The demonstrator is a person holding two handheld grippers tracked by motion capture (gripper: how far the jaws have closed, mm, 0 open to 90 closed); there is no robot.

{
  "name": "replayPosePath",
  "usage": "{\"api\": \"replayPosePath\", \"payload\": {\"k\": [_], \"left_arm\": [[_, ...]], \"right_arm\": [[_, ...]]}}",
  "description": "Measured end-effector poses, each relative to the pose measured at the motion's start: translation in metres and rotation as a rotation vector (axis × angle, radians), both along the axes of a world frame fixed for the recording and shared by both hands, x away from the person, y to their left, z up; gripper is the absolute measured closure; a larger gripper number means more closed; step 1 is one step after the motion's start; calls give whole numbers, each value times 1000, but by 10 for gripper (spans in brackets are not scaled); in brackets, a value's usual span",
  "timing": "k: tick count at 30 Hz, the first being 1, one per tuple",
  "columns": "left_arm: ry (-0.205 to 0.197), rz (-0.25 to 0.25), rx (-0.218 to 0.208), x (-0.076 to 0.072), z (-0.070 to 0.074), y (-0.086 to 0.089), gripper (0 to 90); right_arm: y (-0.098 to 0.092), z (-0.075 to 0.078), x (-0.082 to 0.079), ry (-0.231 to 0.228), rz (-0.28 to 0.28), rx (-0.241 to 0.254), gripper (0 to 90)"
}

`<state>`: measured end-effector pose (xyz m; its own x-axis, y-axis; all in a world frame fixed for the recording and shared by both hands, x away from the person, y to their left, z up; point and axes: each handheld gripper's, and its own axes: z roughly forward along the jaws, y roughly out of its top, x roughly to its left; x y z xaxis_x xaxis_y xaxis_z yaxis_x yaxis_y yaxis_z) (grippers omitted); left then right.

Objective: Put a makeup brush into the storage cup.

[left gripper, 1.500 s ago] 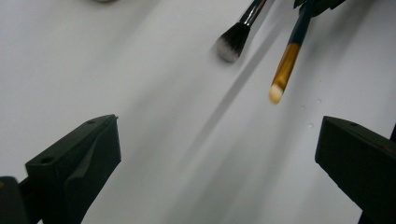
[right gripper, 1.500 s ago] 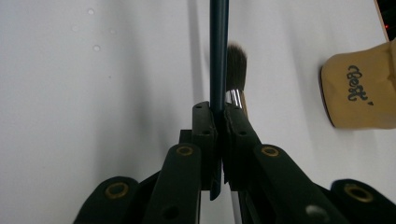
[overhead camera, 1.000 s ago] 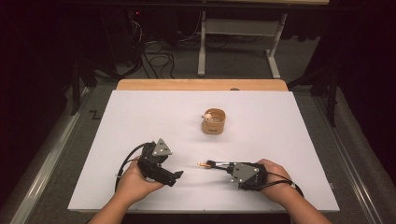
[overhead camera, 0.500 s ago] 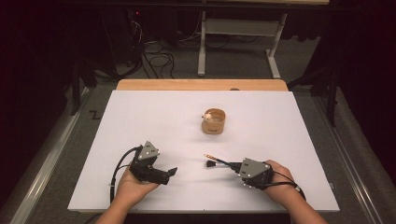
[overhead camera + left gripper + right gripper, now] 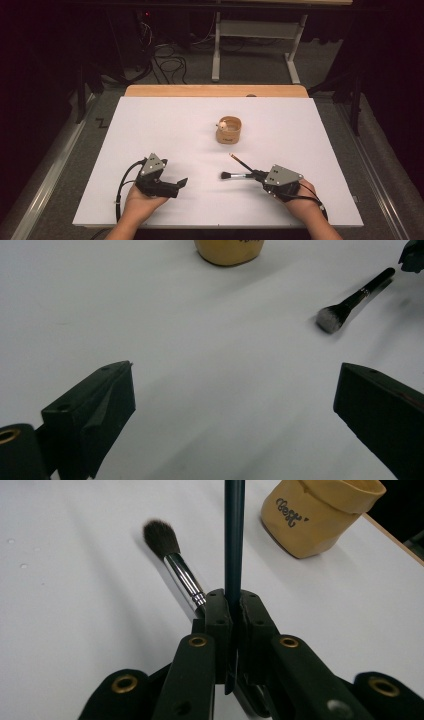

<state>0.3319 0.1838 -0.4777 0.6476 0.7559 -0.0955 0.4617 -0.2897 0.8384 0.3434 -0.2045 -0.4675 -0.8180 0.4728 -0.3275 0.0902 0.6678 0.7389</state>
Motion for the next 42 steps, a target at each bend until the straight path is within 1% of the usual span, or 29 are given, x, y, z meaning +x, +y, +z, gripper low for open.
{"api": "replayPosePath", "payload": {"k": [4, 5, 6, 8, 9, 12, 14, 17, 20, 24, 25, 26, 30, 32, 33, 35, 36, 38, 41, 42], "left_arm": [[-26, 1, -19, -2, 0, 0, 55], [-33, 2, -28, -2, 0, 0, 57], [-38, 4, -34, -3, 0, -1, 57], [-48, 8, -54, -4, -1, -1, 56], [-50, 10, -66, -5, -1, 0, 57], [-53, 5, -82, -5, -1, 1, 62], [-58, 7, -97, -6, -1, 2, 64], [-77, 7, -113, -7, -1, 2, 74], [-89, 3, -121, -7, -1, 1, 88], [-101, 1, -141, -9, -1, 1, 97], [-101, 0, -157, -9, -1, 1, 98], [-102, -1, -160, -9, -1, 1, 101], [-123, 1, -193, -10, -1, 1, 115], [-132, 5, -212, -11, 0, 2, 124], [-134, 6, -216, -11, 0, 2, 130], [-127, 8, -217, -11, 2, 2, 153], [-121, 8, -220, -10, 3, 2, 153], [-124, 8, -226, -10, 6, 2, 154], [-131, 4, -222, -9, 11, 2, 156], [-131, 1, -223, -9, 13, 1, 156]], "right_arm": [[-5, -3, -1, 2, -24, 42, 863], [-6, -4, -2, 3, -28, 60, 863], [-8, -5, -2, 16, -41, 91, 863], [-11, -6, -3, 26, -51, 123, 863], [-11, -7, -3, 31, -60, 139, 863], [-14, -7, -3, 37, -71, 168, 863], [-15, -7, -3, 43, -78, 198, 863], [-18, -5, -2, 43, -75, 256, 863], [-21, -4, -3, 60, -82, 320, 863], [-24, -3, -3, 71, -82, 392, 864], [-24, -2, -3, 69, -81, 401, 864], [-25, -1, -4, 72, -77, 425, 863], [-26, 0, -4, 76, -73, 479, 864], [-25, 0, -5, 74, -71, 488, 864], [-24, 0, -5, 70, -59, 492, 864], [-22, 2, -5, 70, -53, 487, 864], [-20, 4, -4, 66, -44, 491, 864], [-17, 7, -2, 76, -38, 506, 864], [-12, 13, 0, 60, -26, 481, 864], [-11, 13, 1, 59, -23, 481, 864]]}}
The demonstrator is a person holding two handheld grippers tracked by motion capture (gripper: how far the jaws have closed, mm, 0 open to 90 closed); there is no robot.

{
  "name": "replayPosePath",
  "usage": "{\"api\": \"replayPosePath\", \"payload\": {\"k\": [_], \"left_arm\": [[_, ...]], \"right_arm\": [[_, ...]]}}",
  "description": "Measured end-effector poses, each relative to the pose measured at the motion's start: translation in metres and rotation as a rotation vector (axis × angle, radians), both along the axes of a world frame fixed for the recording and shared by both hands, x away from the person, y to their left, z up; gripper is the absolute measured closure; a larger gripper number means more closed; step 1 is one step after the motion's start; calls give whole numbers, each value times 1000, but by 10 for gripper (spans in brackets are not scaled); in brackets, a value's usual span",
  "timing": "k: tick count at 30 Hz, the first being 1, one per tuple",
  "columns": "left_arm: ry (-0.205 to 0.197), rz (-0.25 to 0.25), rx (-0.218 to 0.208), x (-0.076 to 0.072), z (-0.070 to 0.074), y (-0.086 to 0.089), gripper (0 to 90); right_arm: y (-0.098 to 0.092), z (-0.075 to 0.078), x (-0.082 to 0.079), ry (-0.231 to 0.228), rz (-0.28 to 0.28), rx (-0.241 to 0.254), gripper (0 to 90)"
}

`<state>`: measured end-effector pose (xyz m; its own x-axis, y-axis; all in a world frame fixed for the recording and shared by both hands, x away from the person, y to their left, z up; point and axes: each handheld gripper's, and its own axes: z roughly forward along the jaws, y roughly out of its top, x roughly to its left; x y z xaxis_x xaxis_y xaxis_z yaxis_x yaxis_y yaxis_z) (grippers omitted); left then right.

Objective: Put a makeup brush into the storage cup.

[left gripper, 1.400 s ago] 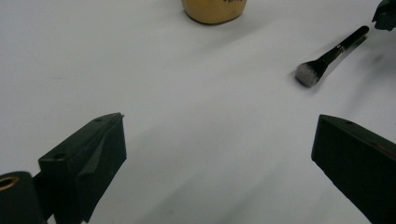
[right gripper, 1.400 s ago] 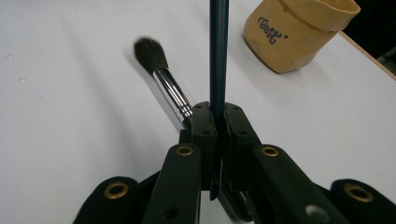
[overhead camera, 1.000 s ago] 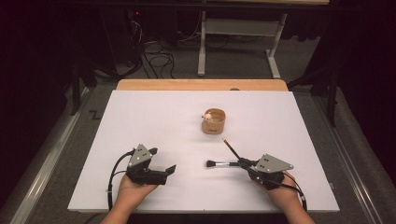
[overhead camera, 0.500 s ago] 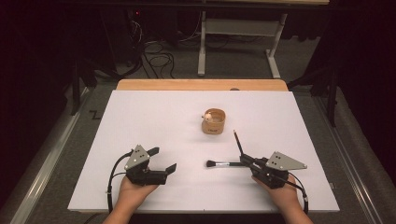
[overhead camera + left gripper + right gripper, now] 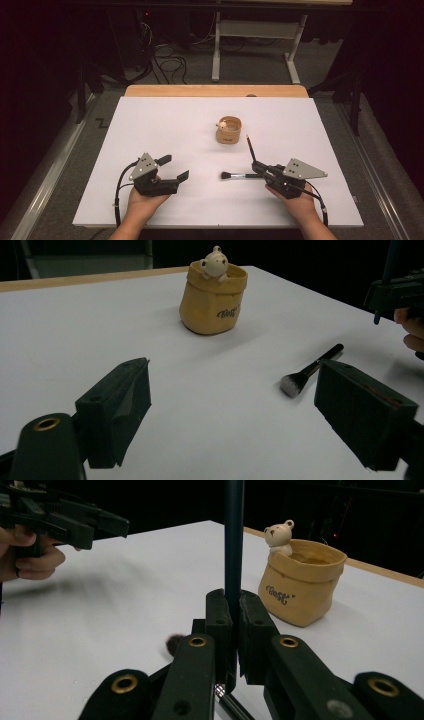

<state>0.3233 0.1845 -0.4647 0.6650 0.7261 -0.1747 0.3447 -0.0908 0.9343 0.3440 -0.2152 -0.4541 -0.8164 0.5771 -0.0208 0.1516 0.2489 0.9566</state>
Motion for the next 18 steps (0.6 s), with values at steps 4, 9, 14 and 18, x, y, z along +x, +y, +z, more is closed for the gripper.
{"api": "replayPosePath", "payload": {"k": [4, 9, 14, 18], "left_arm": [[-2, -17, 8, 0, 5, -5, 156], [-13, -32, -6, 0, 8, -14, 156], [-15, -45, -20, 3, 9, -24, 161], [-12, -63, -25, 5, 11, -33, 165]], "right_arm": [[6, 2, 3, -10, 14, -4, 864], [15, -2, 2, -18, 15, 2, 864], [23, -5, -1, -28, 21, 0, 864], [27, -7, -3, -35, 31, 4, 864]]}}
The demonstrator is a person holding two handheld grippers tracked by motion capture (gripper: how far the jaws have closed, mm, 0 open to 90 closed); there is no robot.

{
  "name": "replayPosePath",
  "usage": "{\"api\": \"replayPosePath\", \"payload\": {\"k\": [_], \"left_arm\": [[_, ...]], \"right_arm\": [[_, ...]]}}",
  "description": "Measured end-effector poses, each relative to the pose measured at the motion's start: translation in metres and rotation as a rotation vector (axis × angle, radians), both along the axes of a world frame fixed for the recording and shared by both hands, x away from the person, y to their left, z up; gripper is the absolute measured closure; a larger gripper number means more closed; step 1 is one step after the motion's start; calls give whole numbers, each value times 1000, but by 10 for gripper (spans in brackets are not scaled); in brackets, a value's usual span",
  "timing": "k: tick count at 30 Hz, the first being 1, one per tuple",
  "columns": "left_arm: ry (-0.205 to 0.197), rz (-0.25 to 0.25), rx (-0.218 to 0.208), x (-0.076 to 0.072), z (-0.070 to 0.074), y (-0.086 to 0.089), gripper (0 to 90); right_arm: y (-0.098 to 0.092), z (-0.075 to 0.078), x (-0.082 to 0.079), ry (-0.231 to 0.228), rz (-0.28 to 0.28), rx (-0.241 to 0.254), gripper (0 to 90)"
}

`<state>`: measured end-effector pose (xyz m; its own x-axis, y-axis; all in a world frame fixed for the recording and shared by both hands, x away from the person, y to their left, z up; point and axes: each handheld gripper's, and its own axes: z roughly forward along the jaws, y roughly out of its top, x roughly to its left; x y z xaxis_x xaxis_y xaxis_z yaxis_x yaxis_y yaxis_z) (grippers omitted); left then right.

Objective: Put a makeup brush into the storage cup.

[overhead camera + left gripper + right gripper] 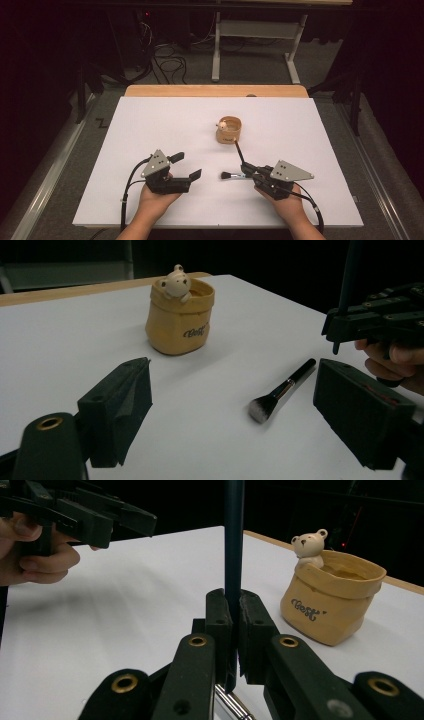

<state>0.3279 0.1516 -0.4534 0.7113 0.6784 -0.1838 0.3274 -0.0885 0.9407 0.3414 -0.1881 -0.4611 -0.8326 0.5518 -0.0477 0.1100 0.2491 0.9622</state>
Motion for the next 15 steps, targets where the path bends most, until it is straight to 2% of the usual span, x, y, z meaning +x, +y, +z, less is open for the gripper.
{"api": "replayPosePath", "payload": {"k": [6, 9, 15], "left_arm": [[-1, -32, -13, 1, 3, -13, 181], [-15, -49, -16, 2, 5, -19, 209], [-6, -69, -30, 3, 8, -26, 212]], "right_arm": [[5, -2, -2, 9, 8, -1, 864], [8, -3, -2, 7, 22, 4, 864], [11, -5, -3, 20, 31, -6, 863]]}}
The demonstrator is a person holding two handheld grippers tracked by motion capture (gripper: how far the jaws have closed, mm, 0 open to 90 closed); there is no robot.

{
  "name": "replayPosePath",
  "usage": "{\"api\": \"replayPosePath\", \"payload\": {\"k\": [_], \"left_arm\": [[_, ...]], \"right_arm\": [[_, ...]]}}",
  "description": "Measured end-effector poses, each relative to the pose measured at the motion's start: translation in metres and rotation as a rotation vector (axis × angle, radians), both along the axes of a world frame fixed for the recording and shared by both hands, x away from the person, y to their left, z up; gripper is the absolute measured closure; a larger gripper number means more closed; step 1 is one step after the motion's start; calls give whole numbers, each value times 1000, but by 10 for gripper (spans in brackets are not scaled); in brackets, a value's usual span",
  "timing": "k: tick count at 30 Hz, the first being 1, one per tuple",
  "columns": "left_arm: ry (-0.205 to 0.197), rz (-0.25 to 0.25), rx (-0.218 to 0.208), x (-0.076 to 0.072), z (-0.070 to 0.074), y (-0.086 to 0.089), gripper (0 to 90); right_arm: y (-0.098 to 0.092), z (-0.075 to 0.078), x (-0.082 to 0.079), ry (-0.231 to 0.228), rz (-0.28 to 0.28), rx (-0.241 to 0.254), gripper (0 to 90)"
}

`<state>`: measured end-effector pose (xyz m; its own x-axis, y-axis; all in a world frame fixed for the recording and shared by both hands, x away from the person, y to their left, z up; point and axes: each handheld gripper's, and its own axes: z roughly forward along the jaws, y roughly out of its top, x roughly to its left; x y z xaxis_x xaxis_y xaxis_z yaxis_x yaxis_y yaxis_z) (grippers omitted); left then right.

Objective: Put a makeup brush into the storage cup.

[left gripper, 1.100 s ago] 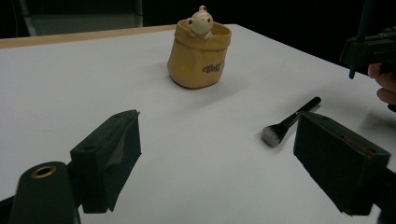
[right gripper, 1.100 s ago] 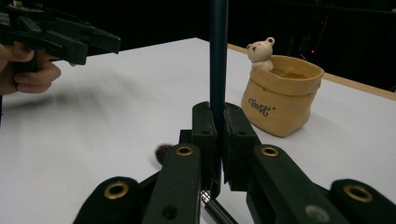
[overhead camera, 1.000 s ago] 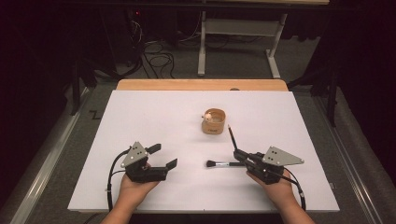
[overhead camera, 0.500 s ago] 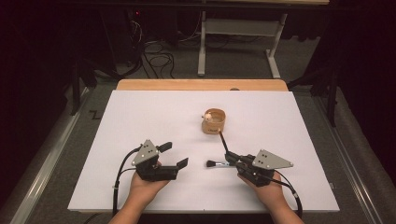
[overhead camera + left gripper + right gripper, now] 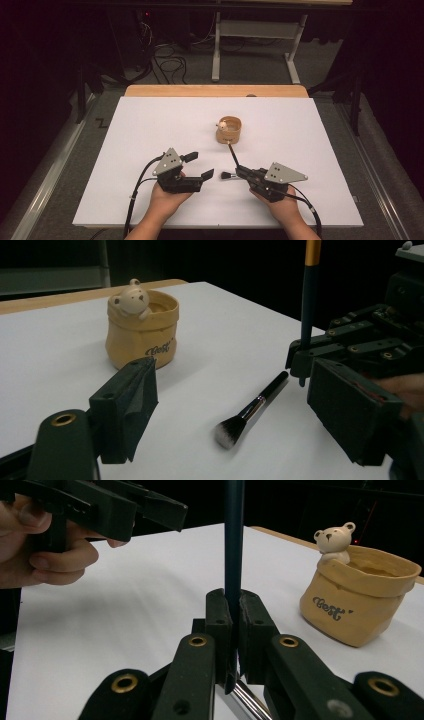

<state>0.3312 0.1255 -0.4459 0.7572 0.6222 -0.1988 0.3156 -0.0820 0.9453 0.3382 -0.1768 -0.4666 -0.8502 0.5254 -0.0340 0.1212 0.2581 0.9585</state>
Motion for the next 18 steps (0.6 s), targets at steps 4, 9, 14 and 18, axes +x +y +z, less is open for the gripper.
{"api": "replayPosePath", "payload": {"k": [4, 9, 14, 18], "left_arm": [[1, -4, -3, 2, 3, -6, 202], [-1, -22, -5, 2, 8, -12, 212], [-4, -37, -7, 3, 13, -17, 224], [0, -49, -6, 3, 14, -21, 229]], "right_arm": [[3, -2, -1, 4, 10, -6, 864], [6, -4, -2, 9, 21, -14, 864], [9, -7, -3, 11, 27, -24, 864], [12, -9, -5, 17, 35, -37, 864]]}}
